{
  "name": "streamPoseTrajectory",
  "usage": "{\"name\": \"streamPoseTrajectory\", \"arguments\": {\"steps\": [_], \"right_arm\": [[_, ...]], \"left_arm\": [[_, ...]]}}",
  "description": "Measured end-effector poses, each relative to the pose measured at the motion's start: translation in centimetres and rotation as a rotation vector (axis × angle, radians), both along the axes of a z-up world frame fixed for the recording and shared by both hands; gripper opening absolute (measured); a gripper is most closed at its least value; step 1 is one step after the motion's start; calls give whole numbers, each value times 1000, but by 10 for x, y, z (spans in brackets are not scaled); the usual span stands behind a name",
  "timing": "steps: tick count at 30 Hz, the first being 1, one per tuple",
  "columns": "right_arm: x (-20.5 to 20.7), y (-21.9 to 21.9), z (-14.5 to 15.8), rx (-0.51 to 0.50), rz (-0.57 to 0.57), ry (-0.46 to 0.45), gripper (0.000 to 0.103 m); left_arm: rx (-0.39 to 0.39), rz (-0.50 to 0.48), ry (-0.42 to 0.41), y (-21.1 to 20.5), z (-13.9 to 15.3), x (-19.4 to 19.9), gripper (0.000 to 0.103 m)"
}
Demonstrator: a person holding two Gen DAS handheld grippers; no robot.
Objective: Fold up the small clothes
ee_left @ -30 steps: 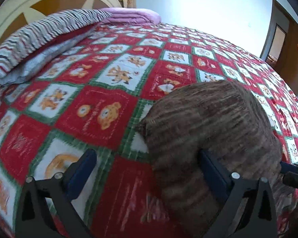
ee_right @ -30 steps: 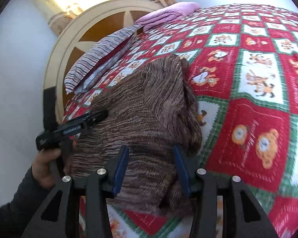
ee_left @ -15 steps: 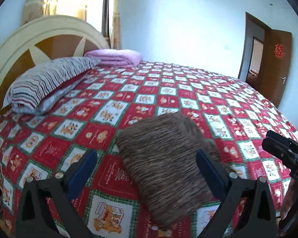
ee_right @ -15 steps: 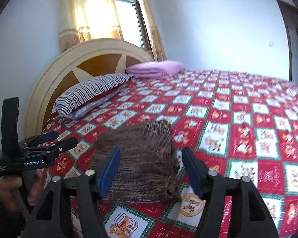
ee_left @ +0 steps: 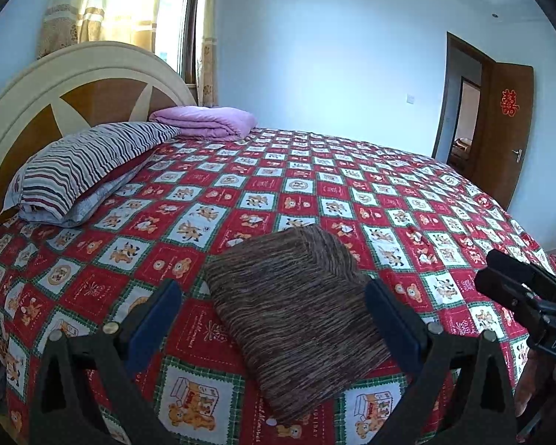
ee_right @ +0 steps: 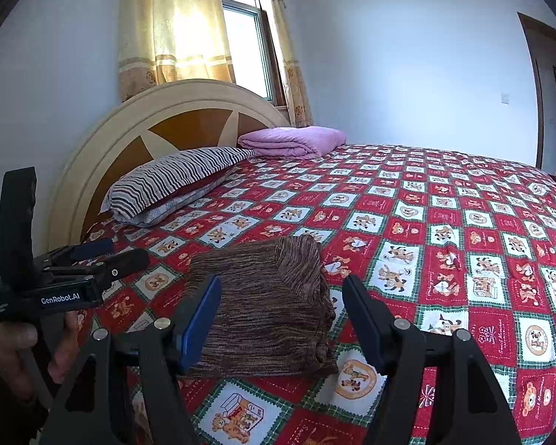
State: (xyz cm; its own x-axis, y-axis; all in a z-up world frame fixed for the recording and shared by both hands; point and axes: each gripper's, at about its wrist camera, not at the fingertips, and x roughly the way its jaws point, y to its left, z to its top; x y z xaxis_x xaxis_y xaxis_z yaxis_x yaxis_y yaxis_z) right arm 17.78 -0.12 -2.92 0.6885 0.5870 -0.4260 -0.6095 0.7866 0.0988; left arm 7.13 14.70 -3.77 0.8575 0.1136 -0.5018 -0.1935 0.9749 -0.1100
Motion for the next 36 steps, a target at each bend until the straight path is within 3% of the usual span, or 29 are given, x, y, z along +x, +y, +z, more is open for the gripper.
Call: {"name": "streamPoseTrajectory", "arguments": {"steps": [36], "right_arm": [[-9, -2, -8, 4, 8, 20, 69]], "left_arm": [[9, -3, 6, -7, -2, -1, 102]]}}
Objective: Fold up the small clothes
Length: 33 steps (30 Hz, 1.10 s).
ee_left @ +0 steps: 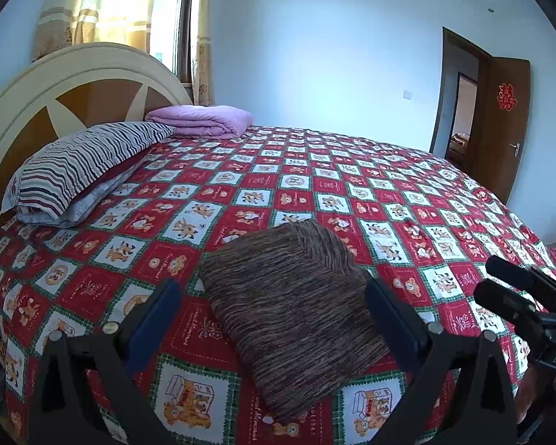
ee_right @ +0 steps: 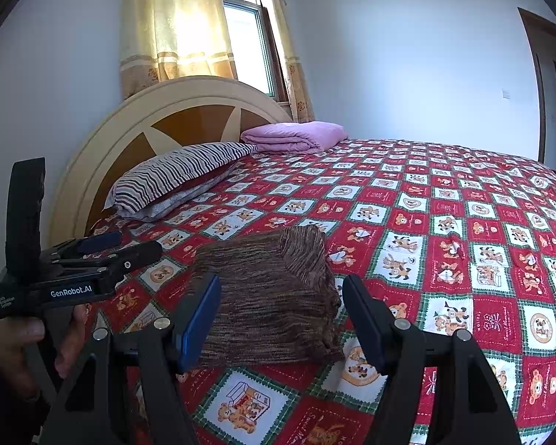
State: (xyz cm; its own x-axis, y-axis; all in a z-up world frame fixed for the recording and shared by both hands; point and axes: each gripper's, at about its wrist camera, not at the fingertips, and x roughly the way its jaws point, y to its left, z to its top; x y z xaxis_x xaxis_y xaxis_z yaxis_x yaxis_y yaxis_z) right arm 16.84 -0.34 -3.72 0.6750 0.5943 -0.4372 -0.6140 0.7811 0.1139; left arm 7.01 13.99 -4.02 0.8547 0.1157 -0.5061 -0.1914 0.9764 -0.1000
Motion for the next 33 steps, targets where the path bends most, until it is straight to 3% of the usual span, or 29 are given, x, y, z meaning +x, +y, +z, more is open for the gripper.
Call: {"name": "streamPoseTrajectory", "arguments": {"steps": [7, 33], "right_arm": [[-1, -2, 1, 9, -4, -8, 69], [-3, 1, -1, 4, 18, -5, 69]], "left_arm": [[11, -19, 9, -2, 0, 2, 103], [59, 56, -44, 16, 8, -2, 103]]}}
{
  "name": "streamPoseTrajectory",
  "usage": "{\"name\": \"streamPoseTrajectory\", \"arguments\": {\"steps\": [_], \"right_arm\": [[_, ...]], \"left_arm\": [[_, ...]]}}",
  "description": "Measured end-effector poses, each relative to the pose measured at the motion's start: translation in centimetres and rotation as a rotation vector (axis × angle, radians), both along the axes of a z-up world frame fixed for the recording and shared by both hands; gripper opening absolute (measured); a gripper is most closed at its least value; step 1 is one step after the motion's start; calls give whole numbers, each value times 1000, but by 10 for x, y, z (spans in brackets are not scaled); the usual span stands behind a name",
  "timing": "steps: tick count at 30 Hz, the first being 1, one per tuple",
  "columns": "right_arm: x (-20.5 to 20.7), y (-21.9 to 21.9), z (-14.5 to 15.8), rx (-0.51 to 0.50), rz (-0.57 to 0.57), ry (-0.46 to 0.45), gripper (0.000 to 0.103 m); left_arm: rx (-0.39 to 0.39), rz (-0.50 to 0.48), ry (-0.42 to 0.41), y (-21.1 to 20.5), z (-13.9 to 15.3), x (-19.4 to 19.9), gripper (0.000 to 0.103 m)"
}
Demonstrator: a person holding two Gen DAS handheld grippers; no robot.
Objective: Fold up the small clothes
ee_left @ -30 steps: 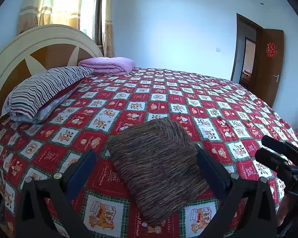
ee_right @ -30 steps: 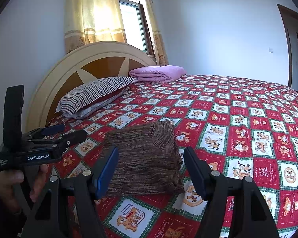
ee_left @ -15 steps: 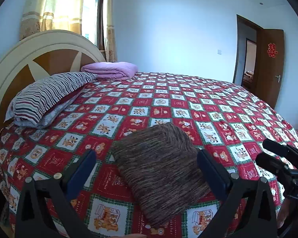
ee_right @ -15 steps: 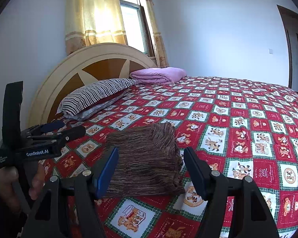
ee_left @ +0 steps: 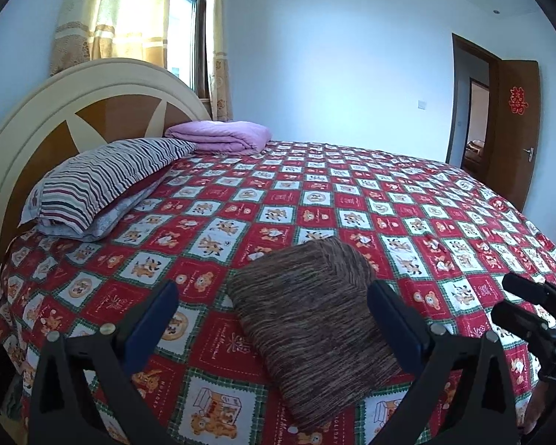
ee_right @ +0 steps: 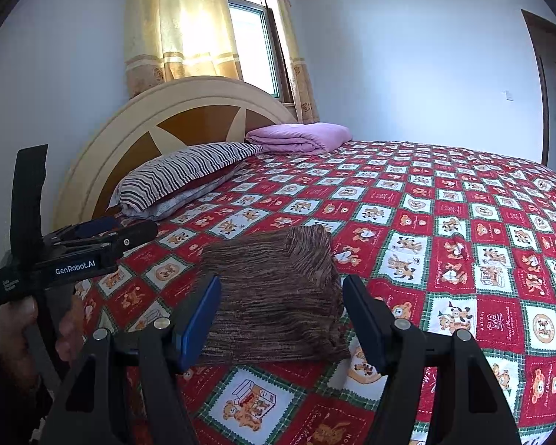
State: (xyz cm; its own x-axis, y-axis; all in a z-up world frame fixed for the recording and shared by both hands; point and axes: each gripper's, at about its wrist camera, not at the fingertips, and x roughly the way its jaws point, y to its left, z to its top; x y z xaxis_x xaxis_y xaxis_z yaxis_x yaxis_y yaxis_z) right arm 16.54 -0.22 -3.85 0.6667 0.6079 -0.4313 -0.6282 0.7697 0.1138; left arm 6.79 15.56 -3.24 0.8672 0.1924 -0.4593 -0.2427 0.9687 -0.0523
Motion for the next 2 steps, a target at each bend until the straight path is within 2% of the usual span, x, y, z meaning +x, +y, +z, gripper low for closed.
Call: {"name": "streamPoseTrajectory", "arguments": {"steps": [2], "right_arm": [[0, 0, 0, -1, 0, 0, 69]], "left_arm": [[5, -7, 0, -1, 0, 0, 103]]}}
